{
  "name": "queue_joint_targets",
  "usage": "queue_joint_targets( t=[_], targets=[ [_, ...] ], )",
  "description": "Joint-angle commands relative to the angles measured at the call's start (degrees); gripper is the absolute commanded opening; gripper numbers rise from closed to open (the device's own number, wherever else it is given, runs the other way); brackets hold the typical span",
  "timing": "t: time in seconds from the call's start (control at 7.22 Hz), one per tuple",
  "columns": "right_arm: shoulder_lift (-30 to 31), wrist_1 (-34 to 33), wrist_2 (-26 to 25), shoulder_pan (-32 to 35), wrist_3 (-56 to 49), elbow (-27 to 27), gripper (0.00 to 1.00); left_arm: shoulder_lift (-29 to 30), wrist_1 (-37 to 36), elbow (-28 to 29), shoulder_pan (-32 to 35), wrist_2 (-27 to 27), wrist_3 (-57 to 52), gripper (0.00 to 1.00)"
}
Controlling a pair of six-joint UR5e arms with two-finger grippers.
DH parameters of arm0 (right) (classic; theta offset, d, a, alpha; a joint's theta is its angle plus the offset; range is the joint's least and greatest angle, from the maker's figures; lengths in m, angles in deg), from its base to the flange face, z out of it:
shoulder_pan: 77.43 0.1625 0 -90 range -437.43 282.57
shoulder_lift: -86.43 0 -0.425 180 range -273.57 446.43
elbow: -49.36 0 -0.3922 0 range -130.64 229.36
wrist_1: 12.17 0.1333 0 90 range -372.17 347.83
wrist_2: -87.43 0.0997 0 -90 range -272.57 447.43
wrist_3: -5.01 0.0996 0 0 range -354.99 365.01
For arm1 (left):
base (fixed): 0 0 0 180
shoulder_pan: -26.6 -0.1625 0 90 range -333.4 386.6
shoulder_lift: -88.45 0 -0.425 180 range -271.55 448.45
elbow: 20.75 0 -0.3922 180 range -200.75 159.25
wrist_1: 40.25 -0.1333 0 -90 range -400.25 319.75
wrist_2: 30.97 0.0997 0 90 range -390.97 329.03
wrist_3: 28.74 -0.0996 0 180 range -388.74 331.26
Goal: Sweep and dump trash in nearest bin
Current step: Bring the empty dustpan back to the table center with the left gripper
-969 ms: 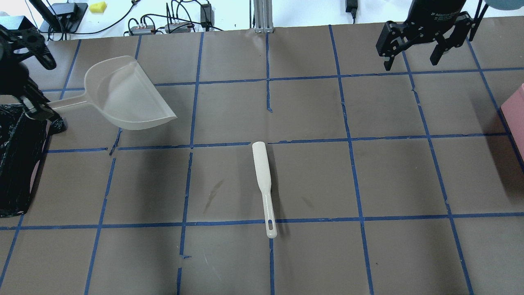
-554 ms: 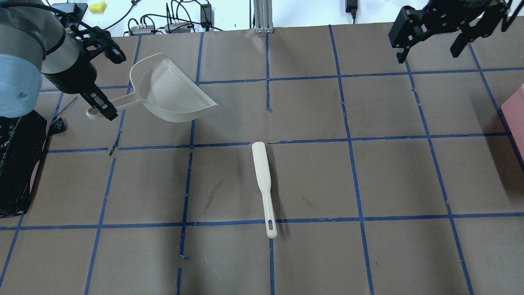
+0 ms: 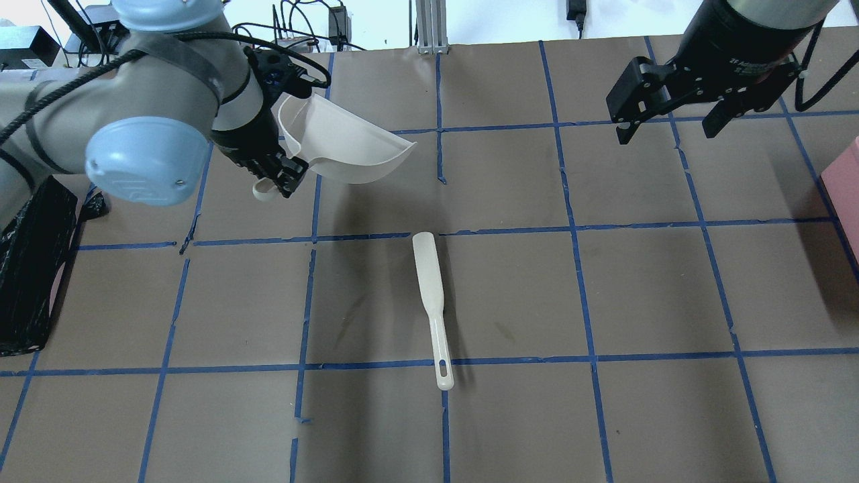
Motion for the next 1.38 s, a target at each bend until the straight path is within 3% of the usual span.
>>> queue_joint_targets(
  t=[0.0, 0.55, 1.25],
  targets=[
    [-2.69, -0.45, 0.22, -0.09, 0.47, 0.95, 1.00, 5.29, -5.15, 0.84, 5.23, -0.03, 13.65, 0.04],
    [-2.98, -1.68, 1.36, -0.09, 0.38, 1.46, 1.00, 13.92, -18.77, 0.93, 14.81, -3.37, 35.03, 0.04],
    [-4.47, -2.82, 1.36, 0.09, 0.39, 1.64, 1.00, 15.07, -20.63, -0.56, 15.80, -3.19, 35.07, 0.08]
  ],
)
